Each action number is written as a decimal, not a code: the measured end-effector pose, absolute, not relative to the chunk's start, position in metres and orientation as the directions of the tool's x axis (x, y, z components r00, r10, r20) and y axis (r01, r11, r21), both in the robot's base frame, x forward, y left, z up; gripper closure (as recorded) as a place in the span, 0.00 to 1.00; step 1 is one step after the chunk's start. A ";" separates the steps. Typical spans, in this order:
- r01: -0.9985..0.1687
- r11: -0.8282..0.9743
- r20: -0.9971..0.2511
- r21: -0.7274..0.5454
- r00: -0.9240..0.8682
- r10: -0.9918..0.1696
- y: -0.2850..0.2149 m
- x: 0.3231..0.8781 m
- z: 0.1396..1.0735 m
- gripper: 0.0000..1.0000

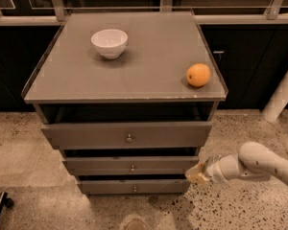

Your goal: Close middle drawer

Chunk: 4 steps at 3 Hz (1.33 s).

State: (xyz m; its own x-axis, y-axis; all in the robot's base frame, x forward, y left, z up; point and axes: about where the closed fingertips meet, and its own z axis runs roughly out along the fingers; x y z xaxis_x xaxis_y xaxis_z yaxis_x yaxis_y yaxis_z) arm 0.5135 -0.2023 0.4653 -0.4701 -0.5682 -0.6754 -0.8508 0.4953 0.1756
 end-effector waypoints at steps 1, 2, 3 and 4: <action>-0.867 0.450 -0.670 0.214 -0.466 -0.579 -0.195 0.500 0.471 0.82; -0.867 0.451 -0.670 0.213 -0.466 -0.578 -0.195 0.500 0.470 0.59; -0.867 0.451 -0.670 0.213 -0.466 -0.578 -0.195 0.500 0.470 0.36; -0.867 0.451 -0.670 0.213 -0.466 -0.578 -0.195 0.500 0.470 0.13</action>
Offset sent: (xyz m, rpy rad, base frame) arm -0.0132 0.0068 0.0066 0.0170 0.0338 0.0480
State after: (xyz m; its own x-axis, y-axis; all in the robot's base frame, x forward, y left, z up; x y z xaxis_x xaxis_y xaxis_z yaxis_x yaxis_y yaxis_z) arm 0.5005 -0.1947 0.4702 -0.4657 -0.5783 -0.6698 -0.8667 0.4509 0.2133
